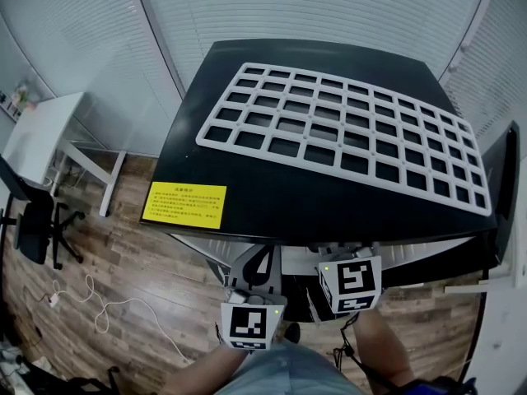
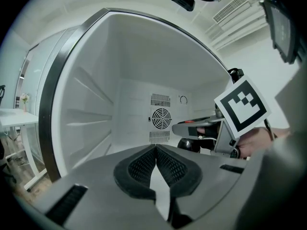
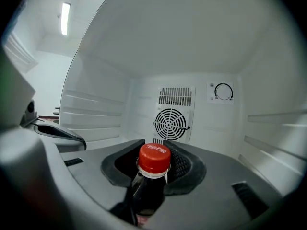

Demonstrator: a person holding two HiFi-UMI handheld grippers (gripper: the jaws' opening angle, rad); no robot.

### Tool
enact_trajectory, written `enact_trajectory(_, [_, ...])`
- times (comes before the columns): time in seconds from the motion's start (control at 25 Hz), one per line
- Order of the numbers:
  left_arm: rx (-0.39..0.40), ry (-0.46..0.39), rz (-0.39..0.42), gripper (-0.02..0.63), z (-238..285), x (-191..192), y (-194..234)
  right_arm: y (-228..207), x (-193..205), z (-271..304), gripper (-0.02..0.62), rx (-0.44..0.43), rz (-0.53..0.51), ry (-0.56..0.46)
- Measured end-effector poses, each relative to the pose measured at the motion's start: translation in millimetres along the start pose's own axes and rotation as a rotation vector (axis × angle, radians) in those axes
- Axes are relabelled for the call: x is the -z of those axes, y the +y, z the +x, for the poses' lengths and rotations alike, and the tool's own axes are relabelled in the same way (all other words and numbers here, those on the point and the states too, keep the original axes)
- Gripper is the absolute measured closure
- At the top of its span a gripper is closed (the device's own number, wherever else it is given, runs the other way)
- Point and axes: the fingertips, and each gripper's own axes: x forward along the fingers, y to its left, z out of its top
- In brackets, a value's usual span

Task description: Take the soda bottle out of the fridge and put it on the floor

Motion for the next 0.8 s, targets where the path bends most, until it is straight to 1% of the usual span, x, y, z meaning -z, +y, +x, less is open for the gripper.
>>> enact_trajectory(0.24, [-0.005,-0.014,0.011,0.589,-12.1,1.6,-11.2,4.7,7.9,-23.9,0.474,-0.016,-0.004,-0.008])
enact_trajectory(0.36, [-0.006,-0.018,0.009,0.59,-18.8,-4.6,-10.4,10.4,0.8,-32.0,0.477,-0.026,-0.003,-0.016])
enact_trajectory(0.56, [-0.009,-0.037,0.009,0.59,-23.8,-13.6,4.0,25.6,-17.9,-31.9,0.478,-0.041,-0.011,-0.041])
enact_trajectory(0.8, [-0.006,-0.059,0.021,0.589,-44.1,-20.3,-17.1,30.1,-24.3,-68.9,0.479,-0.062,-0.013,-0.07])
